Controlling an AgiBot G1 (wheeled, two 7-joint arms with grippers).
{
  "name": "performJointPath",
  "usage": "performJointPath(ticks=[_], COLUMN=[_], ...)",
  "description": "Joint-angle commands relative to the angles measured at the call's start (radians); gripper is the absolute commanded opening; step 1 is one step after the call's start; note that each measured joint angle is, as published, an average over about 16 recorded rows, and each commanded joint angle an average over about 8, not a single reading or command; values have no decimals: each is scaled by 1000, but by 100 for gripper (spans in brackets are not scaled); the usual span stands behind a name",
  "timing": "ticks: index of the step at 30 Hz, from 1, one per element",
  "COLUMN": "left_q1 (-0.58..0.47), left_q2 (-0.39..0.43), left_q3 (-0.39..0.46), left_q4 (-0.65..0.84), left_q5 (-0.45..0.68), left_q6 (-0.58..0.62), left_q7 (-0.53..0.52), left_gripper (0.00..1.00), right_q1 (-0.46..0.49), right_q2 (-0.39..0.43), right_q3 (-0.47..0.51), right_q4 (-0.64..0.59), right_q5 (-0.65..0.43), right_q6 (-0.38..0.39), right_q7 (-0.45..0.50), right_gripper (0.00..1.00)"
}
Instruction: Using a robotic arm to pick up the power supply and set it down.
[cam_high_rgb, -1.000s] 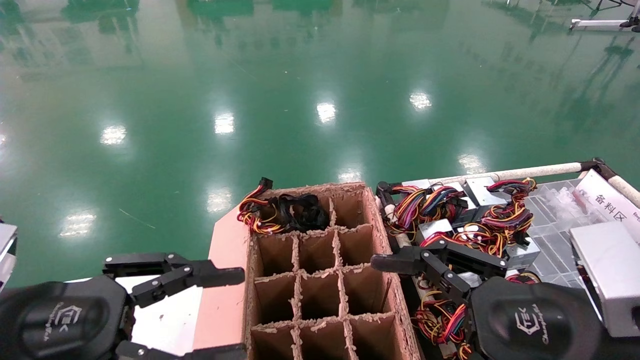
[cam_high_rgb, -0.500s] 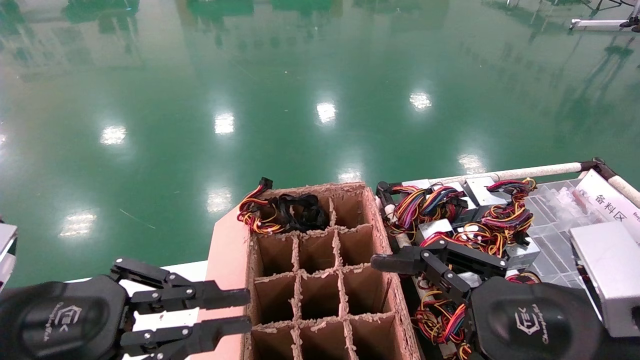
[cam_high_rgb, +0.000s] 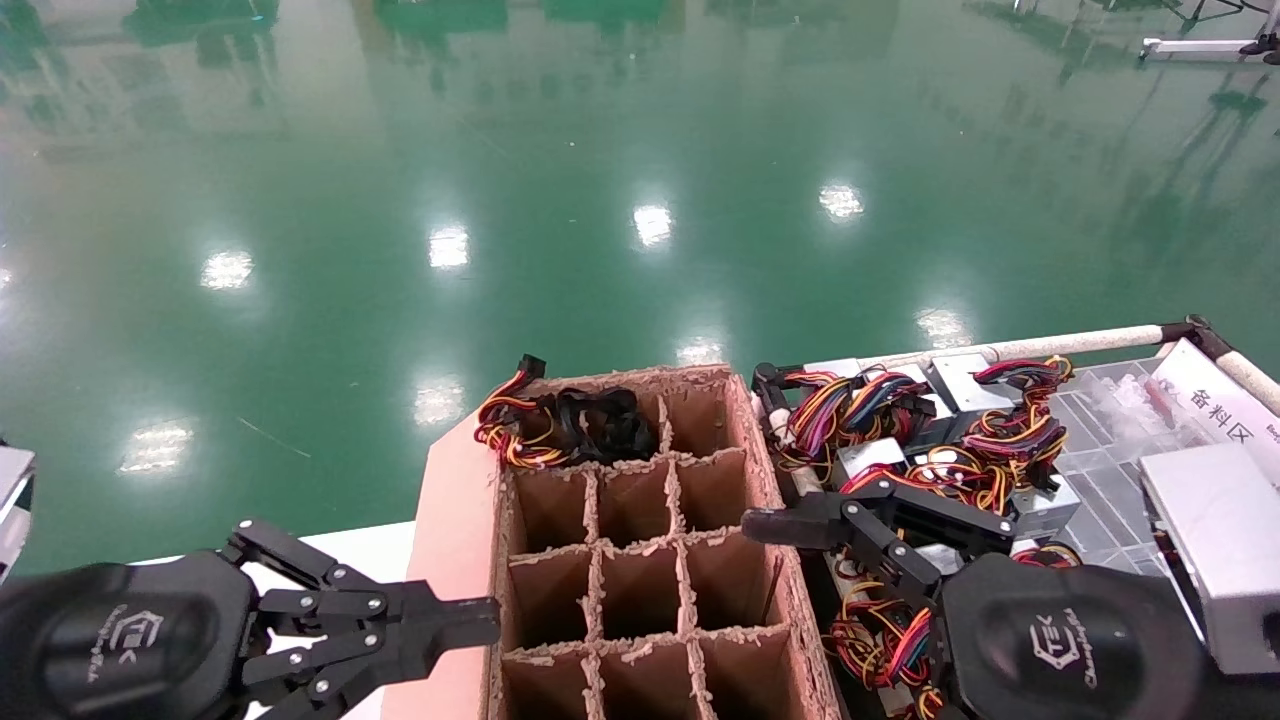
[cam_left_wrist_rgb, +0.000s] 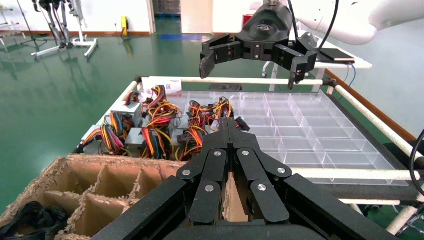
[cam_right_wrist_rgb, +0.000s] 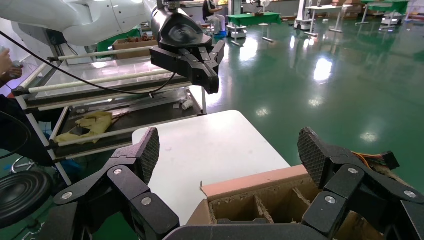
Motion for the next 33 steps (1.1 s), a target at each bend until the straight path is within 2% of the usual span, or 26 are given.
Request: performJointPath(ticks=[1, 4, 7, 17, 23, 33], left_q1=[0, 0, 0, 0, 0, 0], left_q2=[0, 0, 0, 0, 0, 0], left_q3=[0, 0, 0, 0, 1, 1], left_q4=[0, 0, 0, 0, 1, 1], left_q5=[0, 0, 0, 0, 0, 0], left_q6=[0, 0, 0, 0, 0, 0], left_q7=[0, 0, 0, 0, 0, 0], left_gripper=[100, 100, 100, 100, 100, 100], right_q1=[-3, 29, 87, 349, 469, 562], right_q2=[3, -7, -43, -250, -404, -637], right_q3=[4, -7, -39, -221, -298, -343], right_q4=[5, -16, -63, -329, -538, -832], right_q5=[10, -30, -114, -484, -633, -714], right_q6=[-2, 20, 50, 92, 132, 234], right_q7=[2, 3, -6, -82, -231, -564], right_gripper=[100, 100, 100, 100, 100, 100])
